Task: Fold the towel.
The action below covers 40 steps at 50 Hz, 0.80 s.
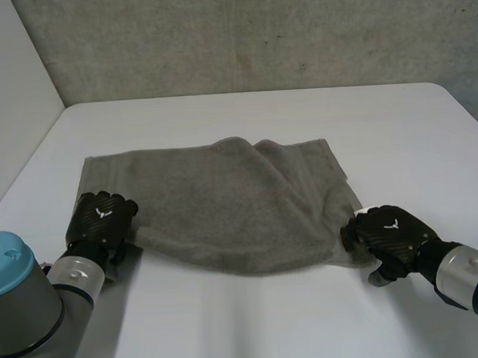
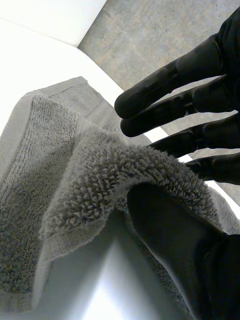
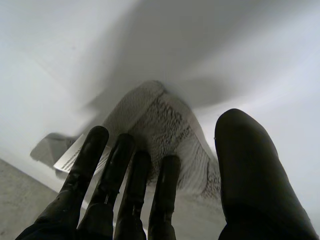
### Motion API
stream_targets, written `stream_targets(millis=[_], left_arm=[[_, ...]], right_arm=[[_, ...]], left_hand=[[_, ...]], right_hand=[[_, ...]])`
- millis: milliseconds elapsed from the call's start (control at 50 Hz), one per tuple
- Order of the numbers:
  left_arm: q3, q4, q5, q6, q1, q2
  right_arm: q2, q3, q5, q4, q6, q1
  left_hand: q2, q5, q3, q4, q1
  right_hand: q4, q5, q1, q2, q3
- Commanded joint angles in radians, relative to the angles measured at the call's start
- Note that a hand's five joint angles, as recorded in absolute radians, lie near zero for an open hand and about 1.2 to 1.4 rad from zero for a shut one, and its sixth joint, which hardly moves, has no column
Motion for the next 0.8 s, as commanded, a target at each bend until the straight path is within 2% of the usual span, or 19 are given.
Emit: stream_targets(millis=[20, 260, 480, 800], left_arm=[[-0.005, 0.001, 0.000, 0.000, 0.001, 0.000], [-0.006, 0.001, 0.000, 0.000, 0.001, 0.001], [-0.006, 0.001, 0.000, 0.000, 0.001, 0.001], [-0.005, 0.001, 0.000, 0.000, 0.001, 0.000]], right_arm=[[0.073, -0.074, 0.004, -0.004, -0.007, 0.019], [0.144, -0.180, 0.035, -0.024, 0.006, 0.102], [0.233, -0.262, 0.103, -0.082, 0.010, 0.200], [0.291, -0.343, 0.188, -0.113, 0.050, 0.329]], left_hand=[[-0.164, -0.352, -0.166, -0.165, -0.216], [-0.199, -0.388, -0.201, -0.200, -0.252], [-0.202, -0.391, -0.204, -0.203, -0.255], [-0.205, -0.394, -0.207, -0.206, -0.258]], right_hand=[[-0.027, -0.007, -0.017, -0.018, -0.029], [-0.039, -0.019, -0.029, -0.029, -0.041], [-0.036, -0.016, -0.026, -0.026, -0.038], [-0.013, 0.008, -0.003, -0.003, -0.015]])
